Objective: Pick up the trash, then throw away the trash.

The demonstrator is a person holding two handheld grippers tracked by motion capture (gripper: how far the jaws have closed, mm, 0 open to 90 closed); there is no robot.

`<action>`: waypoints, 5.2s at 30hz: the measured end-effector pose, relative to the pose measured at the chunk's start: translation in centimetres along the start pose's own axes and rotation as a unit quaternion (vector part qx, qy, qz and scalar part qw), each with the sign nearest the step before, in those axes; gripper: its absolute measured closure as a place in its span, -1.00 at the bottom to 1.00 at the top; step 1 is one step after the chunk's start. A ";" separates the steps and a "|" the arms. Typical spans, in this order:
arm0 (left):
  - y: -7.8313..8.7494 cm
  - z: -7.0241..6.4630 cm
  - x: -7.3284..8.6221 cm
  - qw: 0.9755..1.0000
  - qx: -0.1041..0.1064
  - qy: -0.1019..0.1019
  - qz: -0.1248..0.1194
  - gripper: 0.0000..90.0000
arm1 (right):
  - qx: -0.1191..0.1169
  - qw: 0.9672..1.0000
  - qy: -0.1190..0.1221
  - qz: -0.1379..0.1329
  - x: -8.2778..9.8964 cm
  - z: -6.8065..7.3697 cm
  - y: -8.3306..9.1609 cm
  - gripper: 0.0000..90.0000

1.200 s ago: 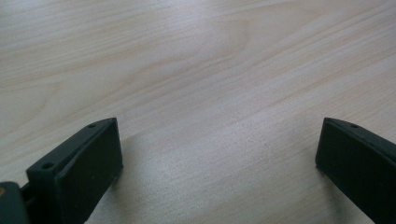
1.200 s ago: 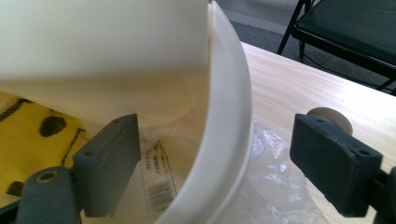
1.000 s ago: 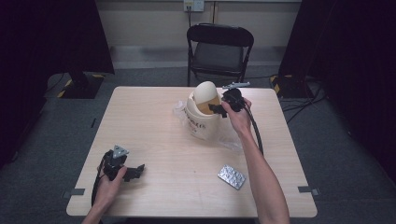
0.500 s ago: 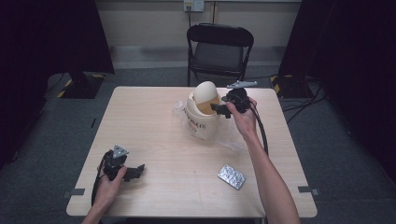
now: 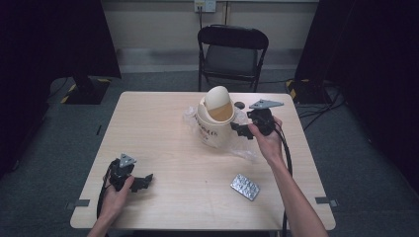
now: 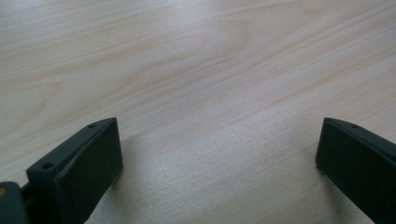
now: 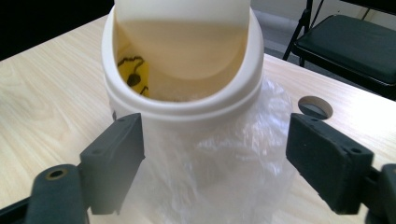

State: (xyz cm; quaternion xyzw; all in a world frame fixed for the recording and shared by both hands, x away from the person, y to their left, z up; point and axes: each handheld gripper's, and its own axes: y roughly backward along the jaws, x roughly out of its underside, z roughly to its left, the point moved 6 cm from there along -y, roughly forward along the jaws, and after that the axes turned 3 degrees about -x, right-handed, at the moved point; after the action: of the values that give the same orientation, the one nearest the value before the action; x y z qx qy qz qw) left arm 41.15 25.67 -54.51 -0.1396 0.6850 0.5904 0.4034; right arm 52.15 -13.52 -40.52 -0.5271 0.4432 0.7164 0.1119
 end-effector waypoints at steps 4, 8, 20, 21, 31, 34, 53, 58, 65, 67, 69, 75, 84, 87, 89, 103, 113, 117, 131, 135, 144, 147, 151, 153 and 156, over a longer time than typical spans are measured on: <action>0.0 0.0 0.0 1.000 0.000 0.000 0.000 -1.00 | -0.009 1.000 -0.010 0.001 1.4 0.0 0.8 -0.52; 0.0 0.0 0.0 1.000 0.000 0.000 0.000 -1.00 | -0.009 1.000 -0.015 -0.001 2.9 0.1 1.8 -0.47; 0.0 0.0 0.0 1.000 0.000 0.000 0.000 -1.00 | -0.021 0.999 -0.027 -0.004 8.3 1.9 3.8 -0.45; 0.0 0.0 0.0 1.000 0.000 -0.001 0.000 -1.00 | -0.023 0.999 -0.030 0.003 9.3 2.0 4.0 -0.47; 0.0 0.0 0.0 1.000 0.000 0.000 0.000 -1.00 | -0.034 0.998 -0.039 0.022 12.5 2.5 5.3 -0.55; 0.0 0.0 0.0 1.000 0.000 0.000 0.000 -1.00 | -0.043 0.998 -0.040 0.031 13.3 3.3 5.4 -0.55; 0.0 0.0 0.0 1.000 0.000 0.000 0.000 -1.00 | -0.062 0.994 0.004 0.087 17.8 6.4 5.2 -0.48; 0.0 0.0 0.0 1.000 0.000 0.000 0.000 -1.00 | -0.060 0.993 0.023 0.102 18.3 6.9 5.0 -0.48; -0.3 0.0 -0.3 1.000 -0.003 0.002 0.000 -1.00 | -0.045 0.992 0.044 0.110 18.6 7.1 4.5 -0.39; -0.3 0.0 -0.3 1.000 -0.003 0.002 0.000 -1.00 | -0.044 0.992 0.044 0.106 18.5 7.0 4.5 -0.24; -0.3 0.0 -0.3 1.000 -0.003 0.003 0.000 -1.00 | -0.046 0.993 0.041 0.105 18.5 6.9 4.5 -0.24; -0.3 0.0 -0.3 1.000 -0.004 0.001 0.001 -1.00 | -0.050 0.993 0.033 0.103 18.3 6.7 4.4 -0.24; -0.3 0.0 -0.3 1.000 -0.003 0.000 0.001 -1.00 | -0.056 0.994 0.023 0.092 17.5 6.3 4.6 -0.24; -0.2 0.1 -0.2 1.000 -0.004 -0.004 0.003 -1.00 | -0.062 0.994 0.020 0.087 17.0 6.3 4.7 -0.24; -0.2 0.0 -0.2 1.000 -0.003 -0.001 0.002 -1.00 | -0.062 0.995 0.015 0.082 16.5 6.1 4.6 -0.24; -0.2 0.1 -0.2 1.000 0.001 -0.007 0.003 -1.00 | -0.065 0.996 0.019 0.050 12.1 6.0 4.9 -0.24; -0.1 0.0 -0.1 1.000 0.006 -0.006 0.000 -1.00 | -0.056 0.997 0.025 0.042 8.9 5.3 4.6 -0.24; -0.1 0.0 -0.1 1.000 0.006 -0.007 0.000 -1.00 | -0.058 0.997 0.031 0.036 7.4 5.1 4.3 -0.24; -0.1 0.1 -0.1 1.000 0.008 -0.008 0.001 -1.00 | -0.047 0.997 0.057 0.028 2.5 5.2 2.5 -0.24; -0.1 0.1 -0.1 1.000 0.010 -0.011 0.001 -1.00 | -0.044 0.997 0.057 0.030 1.3 4.7 1.8 -0.24; -0.1 0.1 -0.1 1.000 0.010 -0.011 0.001 -1.00 | -0.030 0.998 0.050 0.037 -1.6 3.1 0.1 -0.24; -0.1 0.1 -0.1 1.000 0.010 -0.010 0.000 -1.00 | -0.028 0.998 0.042 0.042 -1.7 2.4 -0.6 -0.24; -0.1 0.1 -0.1 1.000 0.010 -0.010 0.000 -1.00 | -0.024 0.998 0.039 0.052 -2.3 1.4 -1.4 -0.24; -0.1 0.1 -0.1 1.000 0.010 -0.010 0.001 -1.00 | -0.021 0.998 0.034 0.047 -2.9 1.0 -1.3 -0.24; -0.1 0.1 -0.1 1.000 0.010 -0.010 0.001 -1.00 | -0.021 0.998 0.032 0.053 -3.1 0.6 -1.6 -0.24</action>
State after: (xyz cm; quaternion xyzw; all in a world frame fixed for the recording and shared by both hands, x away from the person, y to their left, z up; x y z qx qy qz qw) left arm 41.32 25.69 -54.51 -0.1287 0.6869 0.5851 0.4115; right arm 54.01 -11.17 -38.68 -0.5281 0.4585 0.7131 0.0484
